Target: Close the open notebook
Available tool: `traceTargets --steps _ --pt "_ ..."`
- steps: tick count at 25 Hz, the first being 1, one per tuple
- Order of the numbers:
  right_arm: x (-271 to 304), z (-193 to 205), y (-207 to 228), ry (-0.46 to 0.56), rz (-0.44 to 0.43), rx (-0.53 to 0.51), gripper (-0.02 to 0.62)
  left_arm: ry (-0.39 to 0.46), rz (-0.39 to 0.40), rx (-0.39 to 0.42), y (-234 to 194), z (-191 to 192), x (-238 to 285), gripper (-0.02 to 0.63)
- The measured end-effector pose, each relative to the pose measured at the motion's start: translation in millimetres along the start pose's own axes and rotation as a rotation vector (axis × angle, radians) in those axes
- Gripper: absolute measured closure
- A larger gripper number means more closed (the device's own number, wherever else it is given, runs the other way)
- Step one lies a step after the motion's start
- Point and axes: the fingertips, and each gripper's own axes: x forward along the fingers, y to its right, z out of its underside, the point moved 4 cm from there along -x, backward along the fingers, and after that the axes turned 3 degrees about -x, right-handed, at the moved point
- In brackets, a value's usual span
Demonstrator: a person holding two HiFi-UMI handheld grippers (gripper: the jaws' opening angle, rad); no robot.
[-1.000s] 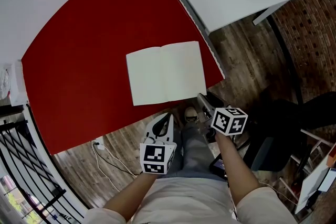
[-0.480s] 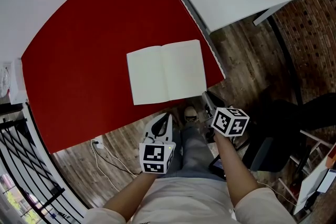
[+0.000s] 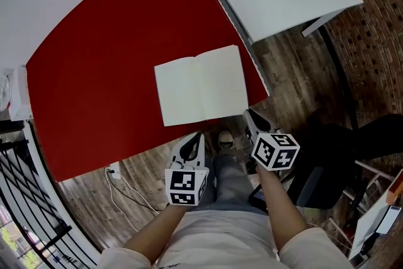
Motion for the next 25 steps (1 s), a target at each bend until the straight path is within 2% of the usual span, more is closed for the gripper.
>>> traceTargets --steps 7,15,19,25 --pt "-12.5 -33.8 -34.0 0.000 0.047 -0.213 0.572 0.058 -0.026 -0.031 -12.6 -11.8 -17.1 0.600" --pt "-14.6 -42.7 -83.1 -0.013 0.057 -0.397 0.572 0.097 -0.076 -0.084 -37.0 -12.3 -38.6 0.600" --pt "-10.2 -38.2 -113.1 -0.027 0.025 -0.484 0.572 0.115 -0.105 -0.108 -50.2 -9.9 -51.1 0.600" --pt "3.0 -12.3 -157.5 -0.091 -0.070 -0.585 0.572 0.136 -0.148 -0.140 -65.1 -4.2 -68.4 0.600"
